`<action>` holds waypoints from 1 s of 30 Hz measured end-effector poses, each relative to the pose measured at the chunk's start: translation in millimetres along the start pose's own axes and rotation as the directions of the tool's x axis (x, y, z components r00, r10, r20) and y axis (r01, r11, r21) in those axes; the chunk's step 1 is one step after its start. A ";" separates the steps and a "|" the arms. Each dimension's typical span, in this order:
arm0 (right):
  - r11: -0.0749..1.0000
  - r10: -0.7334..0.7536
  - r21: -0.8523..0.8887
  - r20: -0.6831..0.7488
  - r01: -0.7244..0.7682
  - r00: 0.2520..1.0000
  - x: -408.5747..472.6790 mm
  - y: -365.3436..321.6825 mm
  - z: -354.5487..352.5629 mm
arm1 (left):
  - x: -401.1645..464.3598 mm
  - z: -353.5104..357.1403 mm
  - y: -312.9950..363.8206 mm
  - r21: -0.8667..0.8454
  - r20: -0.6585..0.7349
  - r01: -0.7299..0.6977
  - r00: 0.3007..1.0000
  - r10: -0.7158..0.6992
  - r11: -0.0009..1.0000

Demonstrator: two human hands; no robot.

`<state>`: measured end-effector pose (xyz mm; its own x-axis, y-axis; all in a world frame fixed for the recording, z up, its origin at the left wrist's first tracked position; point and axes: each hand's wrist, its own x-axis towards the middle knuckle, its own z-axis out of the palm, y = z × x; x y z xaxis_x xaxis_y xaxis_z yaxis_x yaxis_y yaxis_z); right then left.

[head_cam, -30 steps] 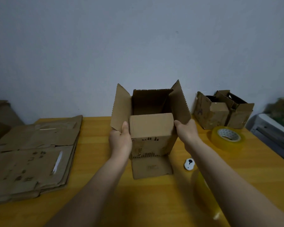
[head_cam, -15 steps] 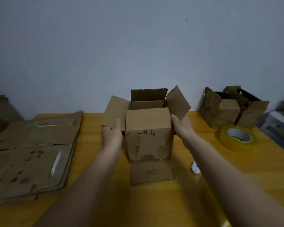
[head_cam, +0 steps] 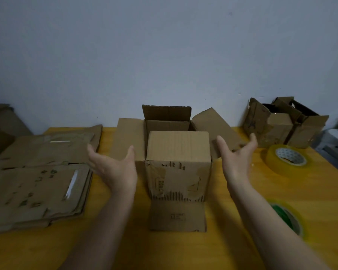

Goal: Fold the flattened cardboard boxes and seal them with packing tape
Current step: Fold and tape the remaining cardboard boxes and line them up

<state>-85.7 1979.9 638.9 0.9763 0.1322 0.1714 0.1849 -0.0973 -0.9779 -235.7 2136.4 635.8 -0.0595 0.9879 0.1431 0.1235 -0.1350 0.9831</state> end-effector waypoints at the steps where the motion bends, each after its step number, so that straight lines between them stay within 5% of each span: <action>1: 0.990 -0.120 -0.078 -0.061 0.115 0.991 -0.9 0.1 -1.0 | 0.4 -4.2 3.0 0.163 -0.003 -0.204 0.978 0.207 0.965; 3: 0.858 -0.417 -0.361 -0.077 0.365 0.905 1.4 1.8 -5.1 | 1.3 -9.0 9.5 0.399 0.159 -0.556 0.825 0.541 0.730; 4: 0.713 -0.552 -0.526 -0.014 0.464 0.833 3.4 2.0 -7.8 | 1.4 -10.0 15.0 0.406 0.288 -0.645 0.762 0.580 0.647; 6: 0.358 -0.688 -0.722 0.225 0.592 0.690 6.9 -0.4 -12.2 | 0.8 -7.7 22.4 0.324 0.500 -0.727 0.675 0.542 0.606; 8: 0.167 -0.649 -0.715 0.439 0.679 0.621 3.9 -7.9 -12.9 | -1.3 -5.9 24.7 0.321 0.631 -0.736 0.636 0.444 0.596; 13: 0.190 -0.468 -0.595 0.644 0.781 0.605 -5.8 -10.6 -16.6 | -12.3 -8.5 35.2 0.435 0.728 -0.675 0.653 0.208 0.596; 17: 0.165 -0.460 -0.610 0.648 0.775 0.608 -7.2 -12.4 -25.3 | -12.8 -11.1 30.6 0.426 0.735 -0.750 0.613 0.290 0.506; 21: 0.113 -0.405 -0.648 0.662 0.753 0.631 -8.1 -28.6 -40.4 | -18.1 -26.9 34.5 0.265 0.756 -0.719 0.568 0.324 0.643; 27: 0.191 -0.391 -0.615 0.667 0.765 0.634 -26.3 -38.0 -37.0 | -28.9 -38.5 25.0 0.258 0.694 -0.691 0.619 0.368 0.676; 30: 0.180 -0.371 -0.624 0.673 0.760 0.640 -28.7 -32.2 -33.3 | -25.6 -36.4 20.2 0.343 0.699 -0.730 0.619 0.359 0.591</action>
<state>-115.9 1946.3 669.5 0.4806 0.7846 0.3918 0.8460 -0.5324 0.0284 -267.7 2105.6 656.2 0.6999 0.6159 0.3617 0.4559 -0.7750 0.4376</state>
